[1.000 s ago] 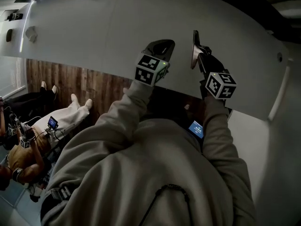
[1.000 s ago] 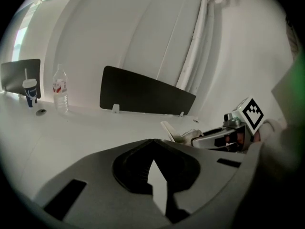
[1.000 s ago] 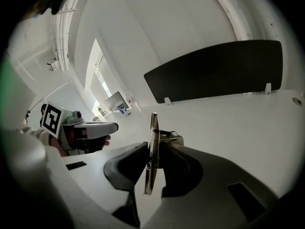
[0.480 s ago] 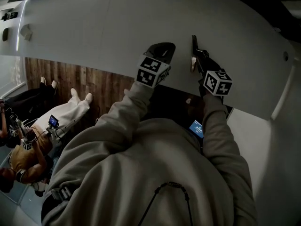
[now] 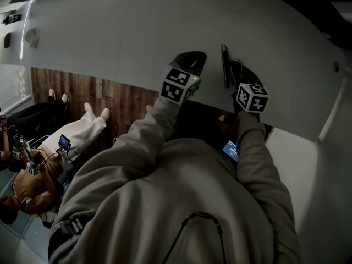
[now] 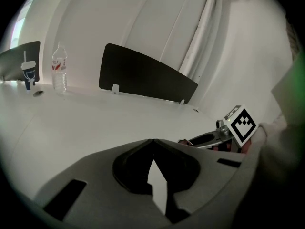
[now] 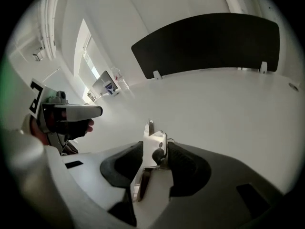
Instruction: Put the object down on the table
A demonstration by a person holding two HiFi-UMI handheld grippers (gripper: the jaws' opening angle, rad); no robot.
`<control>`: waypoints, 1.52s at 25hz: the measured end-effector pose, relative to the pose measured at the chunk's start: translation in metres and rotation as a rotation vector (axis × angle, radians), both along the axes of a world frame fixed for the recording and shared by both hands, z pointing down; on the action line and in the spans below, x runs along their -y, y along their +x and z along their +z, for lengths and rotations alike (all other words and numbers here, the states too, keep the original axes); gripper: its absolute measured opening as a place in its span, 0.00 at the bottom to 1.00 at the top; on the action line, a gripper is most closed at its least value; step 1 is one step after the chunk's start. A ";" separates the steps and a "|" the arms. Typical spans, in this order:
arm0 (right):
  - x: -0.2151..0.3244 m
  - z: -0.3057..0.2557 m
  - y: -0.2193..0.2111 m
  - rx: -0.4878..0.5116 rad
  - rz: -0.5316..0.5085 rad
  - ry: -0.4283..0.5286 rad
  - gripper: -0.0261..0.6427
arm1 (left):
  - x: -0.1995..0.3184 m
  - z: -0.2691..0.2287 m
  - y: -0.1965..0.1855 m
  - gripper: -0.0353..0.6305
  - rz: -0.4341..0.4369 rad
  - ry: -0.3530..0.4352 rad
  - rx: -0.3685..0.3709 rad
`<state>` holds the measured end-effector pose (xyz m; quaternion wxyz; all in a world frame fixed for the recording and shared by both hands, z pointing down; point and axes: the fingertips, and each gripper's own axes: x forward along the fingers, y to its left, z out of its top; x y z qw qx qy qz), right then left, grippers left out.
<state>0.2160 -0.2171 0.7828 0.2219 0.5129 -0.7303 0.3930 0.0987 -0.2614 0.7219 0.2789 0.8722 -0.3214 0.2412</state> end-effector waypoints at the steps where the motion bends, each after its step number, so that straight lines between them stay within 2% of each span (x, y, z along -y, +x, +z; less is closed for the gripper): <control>1: 0.000 -0.001 0.001 -0.015 -0.002 0.009 0.27 | -0.001 0.000 0.000 0.06 0.000 -0.002 -0.001; 3: -0.002 -0.002 0.003 -0.034 -0.002 0.017 0.31 | -0.002 -0.001 0.001 0.06 0.000 -0.003 -0.004; 12: -0.001 -0.011 0.008 -0.046 0.020 0.027 0.31 | 0.001 -0.013 0.000 0.06 -0.001 0.016 -0.012; 17: -0.001 -0.022 0.011 -0.126 0.006 0.044 0.31 | 0.000 -0.023 -0.001 0.06 0.005 0.036 -0.013; 18: 0.001 -0.028 0.013 -0.137 0.010 0.056 0.30 | 0.002 -0.027 -0.001 0.06 0.006 0.042 -0.013; 19: 0.003 -0.035 0.015 -0.146 0.014 0.070 0.19 | 0.004 -0.031 -0.001 0.06 0.005 0.048 -0.013; 20: 0.006 -0.042 0.016 -0.149 0.019 0.083 0.10 | 0.006 -0.036 -0.001 0.06 0.003 0.054 -0.016; 21: 0.008 -0.048 0.016 -0.144 0.023 0.094 0.07 | 0.008 -0.040 -0.002 0.06 -0.001 0.059 -0.021; 27: 0.024 -0.095 0.012 -0.099 0.051 0.157 0.07 | 0.015 -0.078 -0.001 0.06 0.004 0.107 -0.040; 31: 0.031 -0.134 0.013 -0.089 0.054 0.212 0.07 | 0.026 -0.117 -0.007 0.06 -0.007 0.170 -0.055; 38: 0.066 -0.249 0.013 -0.071 0.054 0.403 0.07 | 0.058 -0.203 -0.016 0.06 -0.037 0.308 -0.088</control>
